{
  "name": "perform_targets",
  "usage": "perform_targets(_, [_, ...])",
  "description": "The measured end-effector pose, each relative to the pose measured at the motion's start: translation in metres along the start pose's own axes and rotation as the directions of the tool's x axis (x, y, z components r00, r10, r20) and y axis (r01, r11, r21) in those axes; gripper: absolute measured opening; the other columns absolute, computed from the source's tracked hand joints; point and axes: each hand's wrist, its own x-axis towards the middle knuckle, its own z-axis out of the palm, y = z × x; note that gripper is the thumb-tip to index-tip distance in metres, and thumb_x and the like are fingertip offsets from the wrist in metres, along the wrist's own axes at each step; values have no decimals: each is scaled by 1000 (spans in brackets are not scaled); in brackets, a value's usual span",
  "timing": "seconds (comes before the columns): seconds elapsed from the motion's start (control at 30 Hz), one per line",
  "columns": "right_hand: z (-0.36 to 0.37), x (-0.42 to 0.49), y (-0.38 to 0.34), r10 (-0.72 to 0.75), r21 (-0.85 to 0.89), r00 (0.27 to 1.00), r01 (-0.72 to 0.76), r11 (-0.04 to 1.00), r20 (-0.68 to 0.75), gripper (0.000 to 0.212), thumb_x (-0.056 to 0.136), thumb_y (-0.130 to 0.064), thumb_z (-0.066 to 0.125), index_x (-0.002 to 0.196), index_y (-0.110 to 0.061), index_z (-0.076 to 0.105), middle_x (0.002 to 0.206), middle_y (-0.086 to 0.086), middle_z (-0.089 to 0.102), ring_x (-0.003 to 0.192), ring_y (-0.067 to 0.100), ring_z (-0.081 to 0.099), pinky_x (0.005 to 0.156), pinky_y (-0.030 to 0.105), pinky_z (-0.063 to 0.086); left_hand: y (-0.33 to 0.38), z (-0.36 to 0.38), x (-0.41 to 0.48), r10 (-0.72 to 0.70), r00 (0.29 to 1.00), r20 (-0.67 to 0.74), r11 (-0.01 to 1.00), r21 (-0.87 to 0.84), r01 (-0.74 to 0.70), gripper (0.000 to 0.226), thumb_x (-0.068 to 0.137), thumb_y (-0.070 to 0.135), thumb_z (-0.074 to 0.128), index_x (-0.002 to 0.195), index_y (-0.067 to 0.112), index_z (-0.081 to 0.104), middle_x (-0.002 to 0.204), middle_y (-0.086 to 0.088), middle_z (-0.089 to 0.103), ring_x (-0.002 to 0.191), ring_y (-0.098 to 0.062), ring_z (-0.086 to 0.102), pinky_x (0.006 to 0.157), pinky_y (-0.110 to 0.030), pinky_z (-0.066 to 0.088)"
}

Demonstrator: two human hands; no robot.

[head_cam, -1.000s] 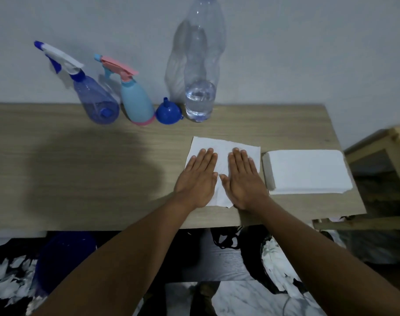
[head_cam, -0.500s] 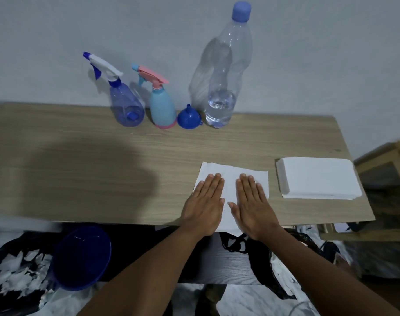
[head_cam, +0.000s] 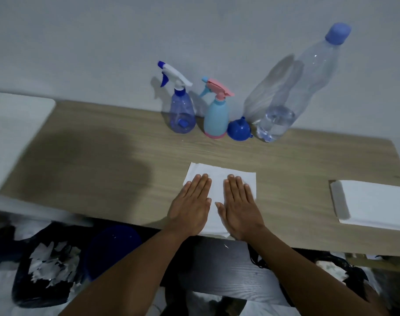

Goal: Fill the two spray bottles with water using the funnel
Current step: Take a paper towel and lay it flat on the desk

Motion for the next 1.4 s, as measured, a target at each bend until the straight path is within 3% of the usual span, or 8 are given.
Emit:
perform_targets(0.13, [0, 38, -48, -27, 13, 1000, 27, 1000, -1, 72, 102, -53, 11, 159, -8, 5, 167, 11, -5, 154, 26, -7, 126, 46, 5, -59, -10, -4, -24, 1000, -1, 1000, 18, 24, 59, 106, 38, 13, 158, 11, 7, 166, -4, -1, 154, -19, -5, 124, -37, -2])
perform_targets(0.43, [-2, 118, -128, -124, 0, 992, 124, 992, 6, 73, 102, -51, 14, 158, -5, 10, 166, 14, 1, 154, 29, -2, 125, 48, 9, -164, -27, -4, -99, 995, -30, 995, 5, 99, 59, 104, 34, 17, 155, 6, 24, 164, -10, 20, 153, -23, 17, 123, -44, 23])
perform_targets(0.7, [3, 161, -187, -233, -14, 972, 234, 972, 14, 74, 101, -51, 13, 157, -3, 12, 166, 17, 5, 154, 31, 1, 125, 48, 8, -228, -33, -24, -199, 979, -55, 980, 6, 199, 65, 101, 39, 2, 158, 8, 11, 166, -6, 5, 154, -19, 2, 125, -38, 4])
perform_targets(0.93, [14, 125, -206, -290, -29, 956, 291, 956, 32, 71, 103, -48, 13, 157, -3, 11, 166, 17, 7, 154, 30, 3, 124, 49, 12, -218, -31, -68, -248, 969, -1, 969, -17, 248, 65, 98, 40, -5, 156, 10, -3, 166, -5, -7, 154, -19, -8, 126, -39, 1])
perform_targets(1.1, [21, 87, -197, -302, -33, 952, 304, 952, 53, 70, 105, -49, 13, 158, -4, 8, 166, 16, 3, 154, 29, -1, 124, 49, 13, -193, -21, -98, -243, 969, -36, 969, -55, 241, 59, 104, 34, 15, 156, 6, 16, 165, -10, 12, 154, -23, 10, 124, -44, 16])
perform_targets(1.3, [12, 63, -193, -317, 92, 947, 311, 946, 56, 74, 103, -56, 7, 158, -8, 7, 167, 10, 1, 154, 21, -4, 126, 43, 8, -184, -28, -113, -239, 970, -38, 956, -186, 228, 63, 102, 45, 24, 155, 12, 28, 163, -3, 26, 152, -17, 20, 124, -39, 17])
perform_targets(1.4, [-7, 65, -182, -349, 234, 936, 349, 907, -45, 69, 104, -53, 17, 157, -9, 19, 164, 7, 19, 153, 15, 12, 126, 37, 11, -192, -47, -113, -230, 967, -107, 939, -284, 192, 65, 98, 47, 30, 153, 15, 35, 160, 0, 33, 148, -13, 29, 121, -30, 16])
